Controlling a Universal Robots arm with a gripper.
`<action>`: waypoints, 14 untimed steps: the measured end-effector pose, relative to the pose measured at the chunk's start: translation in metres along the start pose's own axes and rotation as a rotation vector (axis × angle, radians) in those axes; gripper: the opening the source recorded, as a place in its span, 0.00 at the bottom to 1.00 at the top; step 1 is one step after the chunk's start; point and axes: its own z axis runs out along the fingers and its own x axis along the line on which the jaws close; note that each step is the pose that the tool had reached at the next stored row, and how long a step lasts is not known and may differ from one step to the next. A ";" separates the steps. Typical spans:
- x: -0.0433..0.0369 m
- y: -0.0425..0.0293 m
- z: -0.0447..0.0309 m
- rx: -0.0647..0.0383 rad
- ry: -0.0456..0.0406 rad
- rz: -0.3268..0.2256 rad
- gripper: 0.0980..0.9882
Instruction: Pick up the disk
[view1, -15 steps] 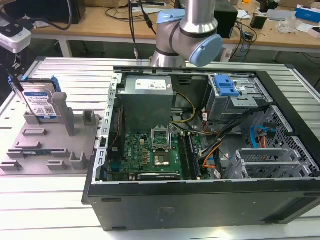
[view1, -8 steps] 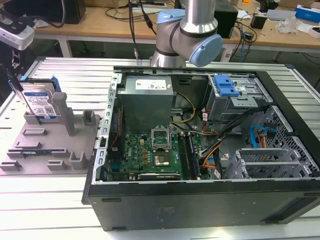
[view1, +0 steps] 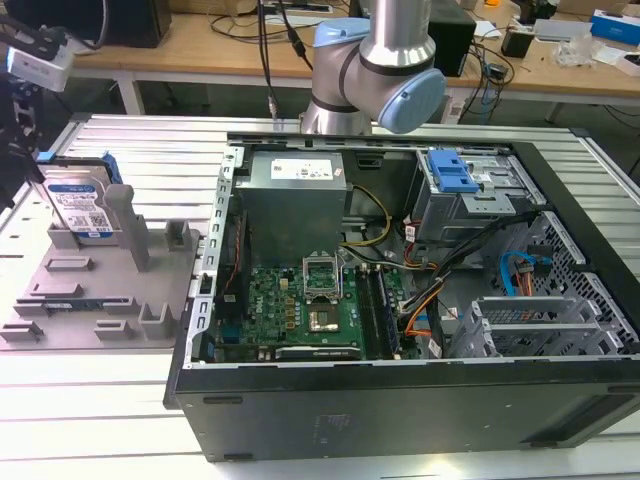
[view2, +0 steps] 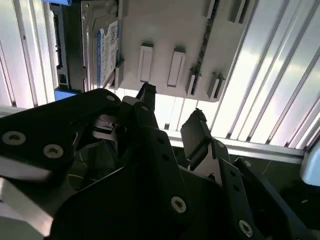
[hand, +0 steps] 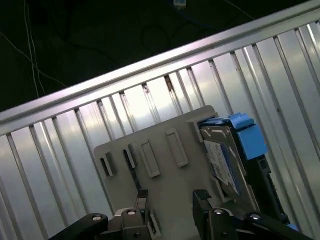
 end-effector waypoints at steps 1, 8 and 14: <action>0.0000 0.0000 0.0005 0.000 0.0012 -0.037 0.43; 0.0000 -0.0001 0.0021 0.002 0.0053 -0.168 0.43; 0.0000 -0.0001 0.0023 0.003 0.0059 -0.194 0.43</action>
